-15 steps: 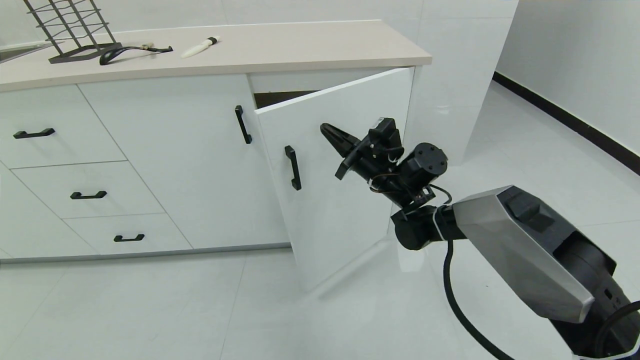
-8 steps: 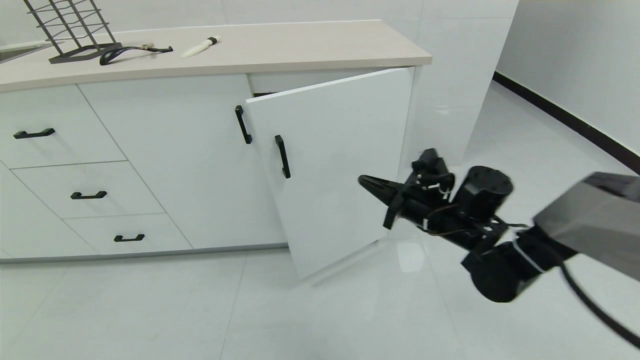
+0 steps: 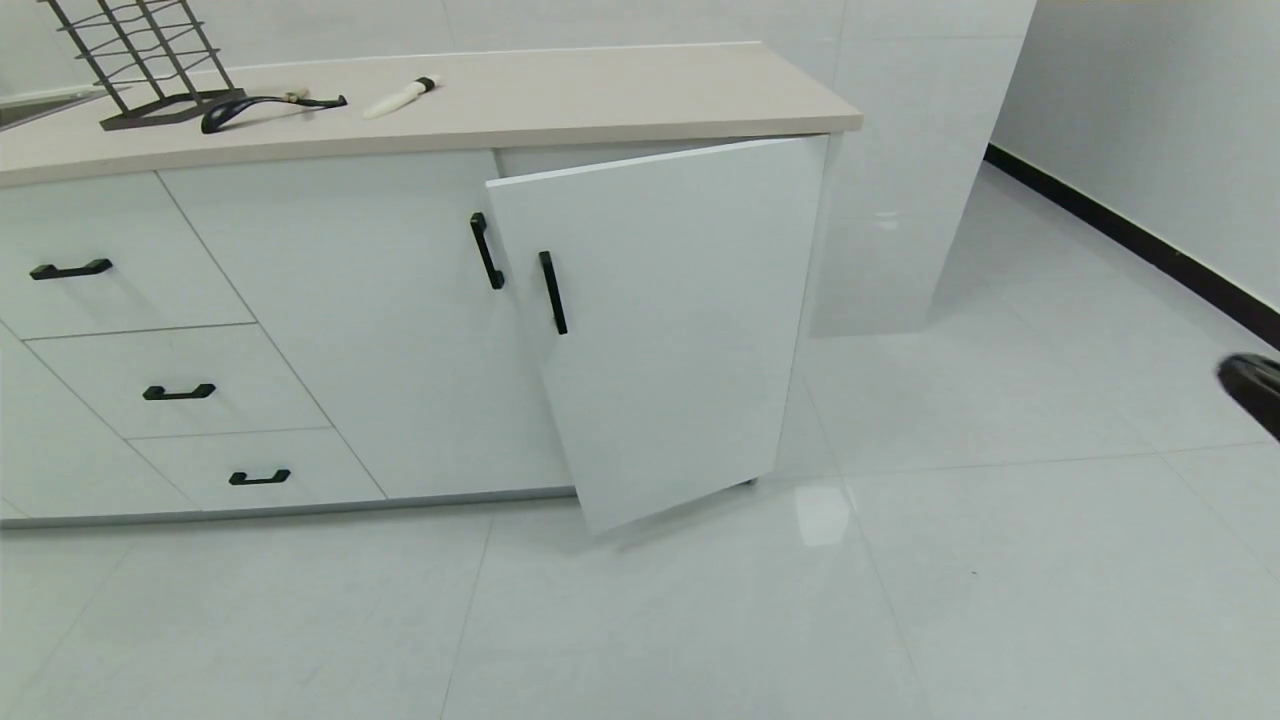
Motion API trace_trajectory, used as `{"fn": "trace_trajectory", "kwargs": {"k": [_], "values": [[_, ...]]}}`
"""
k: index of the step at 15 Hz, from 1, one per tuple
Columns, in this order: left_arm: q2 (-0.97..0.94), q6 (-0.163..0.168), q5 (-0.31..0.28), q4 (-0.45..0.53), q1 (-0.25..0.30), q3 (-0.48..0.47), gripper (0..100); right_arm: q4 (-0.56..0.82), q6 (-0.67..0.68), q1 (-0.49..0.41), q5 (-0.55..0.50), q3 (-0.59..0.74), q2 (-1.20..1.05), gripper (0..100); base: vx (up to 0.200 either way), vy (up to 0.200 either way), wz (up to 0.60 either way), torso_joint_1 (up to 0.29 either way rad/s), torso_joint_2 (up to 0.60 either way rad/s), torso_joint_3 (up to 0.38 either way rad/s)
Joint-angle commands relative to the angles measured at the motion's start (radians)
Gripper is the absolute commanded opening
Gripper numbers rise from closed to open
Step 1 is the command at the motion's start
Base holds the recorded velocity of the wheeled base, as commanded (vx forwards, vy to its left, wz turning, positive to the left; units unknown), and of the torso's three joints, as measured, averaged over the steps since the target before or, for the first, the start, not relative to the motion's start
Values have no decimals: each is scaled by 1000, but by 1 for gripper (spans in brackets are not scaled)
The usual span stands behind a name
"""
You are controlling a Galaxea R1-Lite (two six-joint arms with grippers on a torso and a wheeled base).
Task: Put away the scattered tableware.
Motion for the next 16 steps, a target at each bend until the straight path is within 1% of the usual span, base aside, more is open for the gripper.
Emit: {"fn": "trace_trajectory", "kwargs": {"k": [1, 2, 3, 4, 5, 6, 7, 8, 10, 11, 15, 16], "values": [[0, -3, 1, -1, 0, 0, 100, 672, -1, -210, 42, 142, -802, 0, 0, 0, 0, 0, 0, 0], [0, 1, -1, 1, 0, 0, 100, 1057, -18, -201, 45, 107, -980, 0, 0, 0, 0, 0, 0, 0], [0, 1, -1, 1, 0, -1, 100, 1048, -30, -196, 39, 117, -959, 0, 0, 0, 0, 0, 0, 0], [0, -7, 4, 1, 0, -1, 100, 1022, 2, -196, 16, 159, -968, 0, 0, 0, 0, 0, 0, 0], [0, -7, 4, -1, 0, -1, 100, 1150, 17, -198, -70, 159, -966, 0, 0, 0, 0, 0, 0, 0], [0, -7, 4, -1, 0, 0, 100, 1297, 19, -198, -263, 159, -969, 0, 0, 0, 0, 0, 0, 0], [0, -7, 4, -1, 0, 0, 100, 1350, 43, -198, -458, 151, -969, 0, 0, 0, 0, 0, 0, 0], [0, -10, 5, -1, 0, -1, 100, 1340, 65, -196, -561, 159, -966, 0, 200, 0, 0, -2, 7, 7], [0, -19, 8, -1, 0, 0, 100, 1354, 90, -196, -566, 159, -969, 0, 200, 0, 0, 7, 0, 2], [0, -21, 11, -1, 0, 0, 100, 1355, 113, -195, -564, 159, -971, 0, 200, 200, 0, -7, 7, -7], [0, -19, 37, -1, 0, 0, 100, 1355, 116, -195, -567, 159, -971, 0, 200, 200, 0, 2, 1, 2], [0, -16, 45, -1, 0, 0, 100, 1355, 116, -195, -567, 159, -971, 0, 0, 200, 0, 2, 2, -2]]}}
